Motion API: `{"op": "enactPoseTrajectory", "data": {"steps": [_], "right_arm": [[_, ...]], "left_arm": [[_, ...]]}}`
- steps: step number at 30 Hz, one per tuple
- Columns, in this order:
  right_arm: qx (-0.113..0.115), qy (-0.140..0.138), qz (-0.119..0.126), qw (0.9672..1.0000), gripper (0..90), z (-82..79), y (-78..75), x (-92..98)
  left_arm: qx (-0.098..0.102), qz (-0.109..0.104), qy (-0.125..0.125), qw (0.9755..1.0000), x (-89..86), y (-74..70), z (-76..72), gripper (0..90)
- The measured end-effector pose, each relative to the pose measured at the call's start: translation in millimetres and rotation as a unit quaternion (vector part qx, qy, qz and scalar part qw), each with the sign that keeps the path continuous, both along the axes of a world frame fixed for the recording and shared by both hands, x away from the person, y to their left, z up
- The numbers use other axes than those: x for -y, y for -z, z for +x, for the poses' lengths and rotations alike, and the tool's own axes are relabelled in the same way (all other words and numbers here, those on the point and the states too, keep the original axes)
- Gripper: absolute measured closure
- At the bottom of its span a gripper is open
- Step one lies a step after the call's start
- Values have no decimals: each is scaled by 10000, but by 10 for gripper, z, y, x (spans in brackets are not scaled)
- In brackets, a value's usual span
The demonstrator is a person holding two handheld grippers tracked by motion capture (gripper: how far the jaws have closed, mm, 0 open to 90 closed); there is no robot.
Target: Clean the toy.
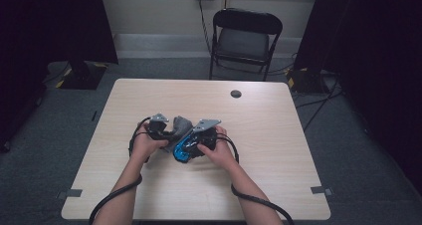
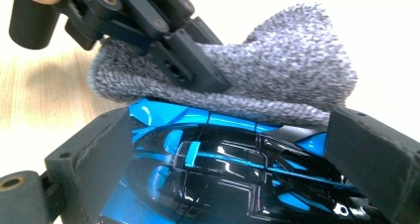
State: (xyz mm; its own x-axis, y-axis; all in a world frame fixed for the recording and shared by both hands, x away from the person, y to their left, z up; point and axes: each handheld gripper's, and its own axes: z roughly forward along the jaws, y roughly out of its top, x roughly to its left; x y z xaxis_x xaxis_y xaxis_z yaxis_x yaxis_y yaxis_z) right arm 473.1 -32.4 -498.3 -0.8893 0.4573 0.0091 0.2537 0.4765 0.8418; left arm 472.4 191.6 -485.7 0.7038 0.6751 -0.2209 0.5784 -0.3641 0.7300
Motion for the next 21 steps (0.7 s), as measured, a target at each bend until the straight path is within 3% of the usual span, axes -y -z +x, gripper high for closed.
{"op": "enactPoseTrajectory", "data": {"steps": [14,21], "right_arm": [[14,-16,-11,10000,46,0,0,1],[8,-4,-6,10000,45,-3,0,-1]], "left_arm": [[19,-152,-140,9998,-195,20,-279,759],[-24,-392,-259,9989,-297,61,-444,758]]}}
